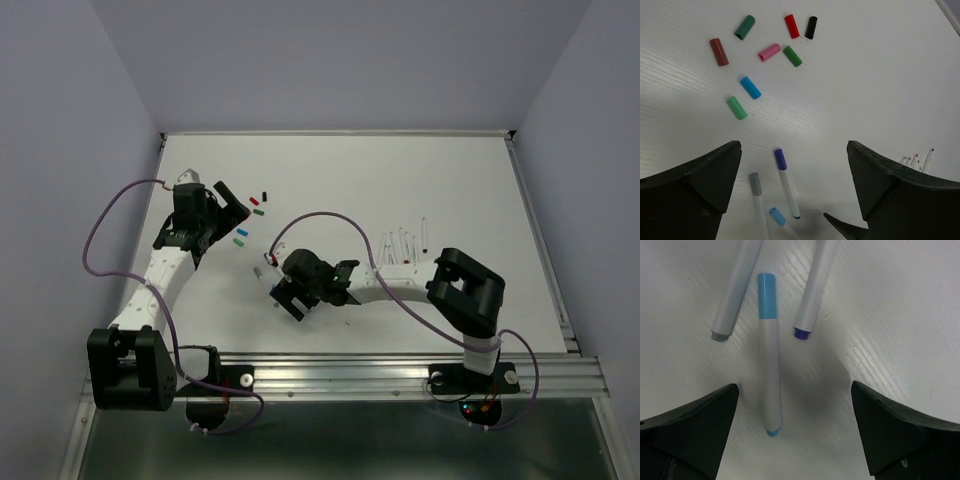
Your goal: Open the pen caps
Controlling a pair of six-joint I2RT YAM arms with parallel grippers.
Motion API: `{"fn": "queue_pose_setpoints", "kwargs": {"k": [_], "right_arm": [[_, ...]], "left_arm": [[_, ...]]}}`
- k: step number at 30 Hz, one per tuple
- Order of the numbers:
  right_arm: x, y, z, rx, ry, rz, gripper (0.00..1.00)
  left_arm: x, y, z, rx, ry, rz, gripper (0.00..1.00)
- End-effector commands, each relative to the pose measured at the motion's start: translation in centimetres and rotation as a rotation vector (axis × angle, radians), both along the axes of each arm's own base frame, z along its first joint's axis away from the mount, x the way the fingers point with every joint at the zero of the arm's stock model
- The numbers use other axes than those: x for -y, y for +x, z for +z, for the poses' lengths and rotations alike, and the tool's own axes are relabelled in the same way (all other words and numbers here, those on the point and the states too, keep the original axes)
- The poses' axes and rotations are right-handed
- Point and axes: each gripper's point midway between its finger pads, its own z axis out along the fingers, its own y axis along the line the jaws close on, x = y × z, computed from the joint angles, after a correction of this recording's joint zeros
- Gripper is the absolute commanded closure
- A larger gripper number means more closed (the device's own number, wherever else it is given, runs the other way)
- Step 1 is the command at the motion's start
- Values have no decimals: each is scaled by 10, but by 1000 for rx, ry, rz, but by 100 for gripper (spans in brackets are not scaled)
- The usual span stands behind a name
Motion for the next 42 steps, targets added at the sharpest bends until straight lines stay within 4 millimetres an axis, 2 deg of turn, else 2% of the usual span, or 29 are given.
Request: {"fn": "queue_pose_setpoints", "kwargs": {"k": [1,5,8,11,12,14,15,16,21,23,28,30,33,36,37,39,40,41,42], "right_arm": [[-22,4,13,55,34,15,1],[-23,-4,0,25,16,29,5],[-23,-8,-6,-2,18,31,12],[-21,-14,-12,-30,17,27,24],[-20,-15,-13,-35,17,24,35],[-16,-19,-19,-55,9,17,47],[-14,-20,-20,-65,13,6,60],[-13,-21,-22,-69,12,4,65],[-4,-29,-31,-103,3,-3,73],[-3,-31,-32,-111,5,-3,74],[-3,-35,-25,-109,31,15,87],[-8,-35,-17,-102,65,29,94],[-15,-29,7,-61,125,36,98],[-23,-23,41,-10,205,35,99],[-25,-22,60,12,250,40,99],[-25,-22,75,32,294,41,99],[-30,-20,89,54,344,38,99],[-29,-18,108,80,385,27,99],[-28,-16,116,98,410,18,99]], "left_arm": [[-1,0,9,33,5,7,1],[-1,0,9,33,6,8,1],[-1,0,9,32,8,8,1],[-2,0,9,29,12,13,1],[-3,0,9,29,13,14,1],[-3,0,10,30,14,13,1],[-3,0,10,29,14,13,1],[-3,0,10,30,16,16,1],[-5,0,9,26,25,23,1],[-5,1,7,19,25,21,1],[-3,1,9,25,20,15,1],[-2,1,9,25,16,3,1],[6,0,11,37,-6,-38,1],[15,-1,20,69,-36,-84,1],[21,-2,26,93,-55,-108,1],[27,-3,33,119,-78,-140,1],[31,-4,37,133,-92,-157,1],[38,-6,44,155,-118,-190,1],[41,-8,47,164,-130,-203,1]]}}
